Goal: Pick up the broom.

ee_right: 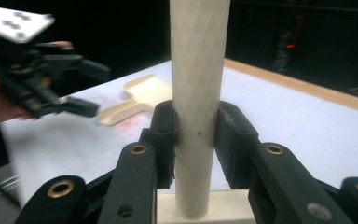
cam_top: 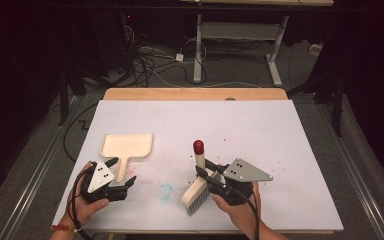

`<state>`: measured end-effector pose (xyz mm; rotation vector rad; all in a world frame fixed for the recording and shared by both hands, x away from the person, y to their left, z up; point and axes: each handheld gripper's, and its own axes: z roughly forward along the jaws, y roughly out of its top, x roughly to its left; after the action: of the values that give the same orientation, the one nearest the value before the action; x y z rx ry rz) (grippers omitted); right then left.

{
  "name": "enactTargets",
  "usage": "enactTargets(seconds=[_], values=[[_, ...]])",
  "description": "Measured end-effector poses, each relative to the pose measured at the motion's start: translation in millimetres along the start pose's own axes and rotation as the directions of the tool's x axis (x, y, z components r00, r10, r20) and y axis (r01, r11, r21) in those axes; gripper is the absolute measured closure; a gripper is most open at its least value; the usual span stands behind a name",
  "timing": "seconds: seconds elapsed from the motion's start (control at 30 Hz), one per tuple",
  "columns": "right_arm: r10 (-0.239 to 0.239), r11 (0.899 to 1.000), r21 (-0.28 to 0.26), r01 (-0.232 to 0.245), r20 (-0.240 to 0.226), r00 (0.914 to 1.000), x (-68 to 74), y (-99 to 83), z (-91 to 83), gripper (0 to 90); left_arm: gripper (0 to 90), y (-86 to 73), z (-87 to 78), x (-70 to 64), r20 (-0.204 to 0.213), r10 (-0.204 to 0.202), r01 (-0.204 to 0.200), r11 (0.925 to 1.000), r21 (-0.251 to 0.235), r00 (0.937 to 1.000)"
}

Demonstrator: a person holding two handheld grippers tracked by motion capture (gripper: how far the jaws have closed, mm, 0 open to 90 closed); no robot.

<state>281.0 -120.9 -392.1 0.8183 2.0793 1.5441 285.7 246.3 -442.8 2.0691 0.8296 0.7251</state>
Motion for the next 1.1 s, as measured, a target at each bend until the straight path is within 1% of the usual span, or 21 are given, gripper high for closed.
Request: enactTargets(seconds=[0.07,0.1,0.13,0.2,0.27,0.33,0.4,0.5,0.6,0.63,0.67,0.7,0.73,0.8,0.83,0.87,0.9,0.97,1.0,1.07,1.1], values=[[-0.019,1.000,-0.006,0.019,0.049,0.9986,0.1,1.0,7.2,70.5,18.9,-0.3,0.1,0.3,0.000,-0.002,0.002,1.0000,0.002,1.0000],[-0.019,1.000,-0.012,0.020,0.084,0.9963,-0.5,1.3,10.9,70.5,18.9,-0.3,0.0,0.2,0.000,-0.001,0.001,1.0000,0.001,1.0000],[-0.010,1.000,-0.017,0.012,0.109,0.9940,-2.1,1.6,14.2,70.4,19.0,-0.2,-0.3,0.0,0.000,-0.001,0.001,1.0000,0.000,1.0000],[0.008,1.000,-0.021,-0.005,0.140,0.9901,-7.7,3.4,19.0,70.4,19.3,-0.2,-0.4,-0.3,0.000,-0.001,0.001,1.0000,-0.001,1.0000],[0.017,0.999,-0.034,-0.011,0.181,0.9833,-14.5,5.7,21.3,70.5,19.2,-0.4,0.1,-0.1,0.002,-0.002,0.002,1.0000,0.003,1.0000],[0.037,0.999,-0.045,-0.029,0.204,0.9784,-23.3,8.6,22.2,70.4,19.3,-0.6,0.5,-0.2,0.003,-0.001,0.001,1.0000,0.006,1.0000],[0.067,0.997,-0.051,-0.058,0.212,0.9751,-31.1,10.9,21.6,70.4,19.3,-0.6,0.5,-0.4,0.003,0.000,0.000,1.0000,0.008,1.0000],[0.084,0.996,-0.055,-0.075,0.187,0.9787,-36.5,13.2,18.2,70.4,19.2,-0.6,-0.1,-0.5,0.000,-0.002,0.002,1.0000,0.006,1.0000],[0.106,0.993,-0.073,-0.097,0.134,0.9853,-39.5,18.7,11.2,70.4,19.2,-0.7,-0.8,0.3,-0.011,-0.006,0.006,1.0000,0.002,0.9999],[0.106,0.992,-0.075,-0.097,0.124,0.9866,-39.3,20.7,9.4,70.4,19.2,-0.6,-1.5,1.1,-0.020,-0.008,0.008,1.0000,-0.002,0.9998],[0.096,0.993,-0.082,-0.088,0.104,0.9899,-38.1,23.6,7.4,70.3,19.2,-0.6,-2.7,2.4,-0.027,-0.018,0.018,0.9998,-0.010,0.9995],[0.069,0.993,-0.104,-0.062,0.067,0.9954,-36.4,27.0,5.3,70.3,19.2,-0.7,-3.8,3.7,-0.038,-0.024,0.023,0.9996,-0.014,0.9990],[0.054,0.991,-0.121,-0.049,0.032,0.9980,-34.4,29.8,4.1,70.3,19.2,-0.8,-4.6,4.9,-0.047,-0.029,0.029,0.9994,-0.019,0.9985],[0.004,0.988,-0.155,-0.011,-0.047,0.9989,-31.4,35.2,6.1,70.3,19.2,-1.4,-7.2,8.6,-0.072,-0.051,0.049,0.9982,-0.034,0.9961],[-0.018,0.986,-0.169,0.001,-0.101,0.9948,-29.5,38.2,9.2,70.2,19.2,-1.8,-8.6,10.9,-0.085,-0.062,0.059,0.9974,-0.043,0.9945],[-0.046,0.983,-0.184,0.015,-0.164,0.9853,-27.7,41.0,14.0,70.3,19.2,-2.2,-9.9,13.0,-0.097,-0.076,0.071,0.9962,-0.049,0.9924],[-0.072,0.981,-0.193,0.030,-0.214,0.9741,-25.6,43.4,19.8,70.3,19.2,-2.8,-11.1,15.1,-0.106,-0.090,0.085,0.9947,-0.058,0.9903],[-0.106,0.976,-0.212,0.038,-0.317,0.9424,-23.5,46.2,33.8,70.3,19.2,-4.5,-13.2,19.3,-0.110,-0.123,0.115,0.9904,-0.077,0.9863],[-0.118,0.977,-0.208,0.041,-0.372,0.9207,-22.1,47.8,44.1,70.3,19.2,-5.0,-13.7,20.3,-0.108,-0.130,0.122,0.9895,-0.078,0.9857],[-0.125,0.979,-0.201,0.041,-0.426,0.8959,-19.8,48.2,58.0,70.3,19.2,-6.1,-14.0,21.4,-0.108,-0.137,0.129,0.9884,-0.080,0.9847],[-0.134,0.980,-0.194,0.048,-0.458,0.8787,-18.3,48.4,65.8,70.3,19.2,-6.4,-13.9,21.3,-0.107,-0.135,0.127,0.9888,-0.079,0.9851]])
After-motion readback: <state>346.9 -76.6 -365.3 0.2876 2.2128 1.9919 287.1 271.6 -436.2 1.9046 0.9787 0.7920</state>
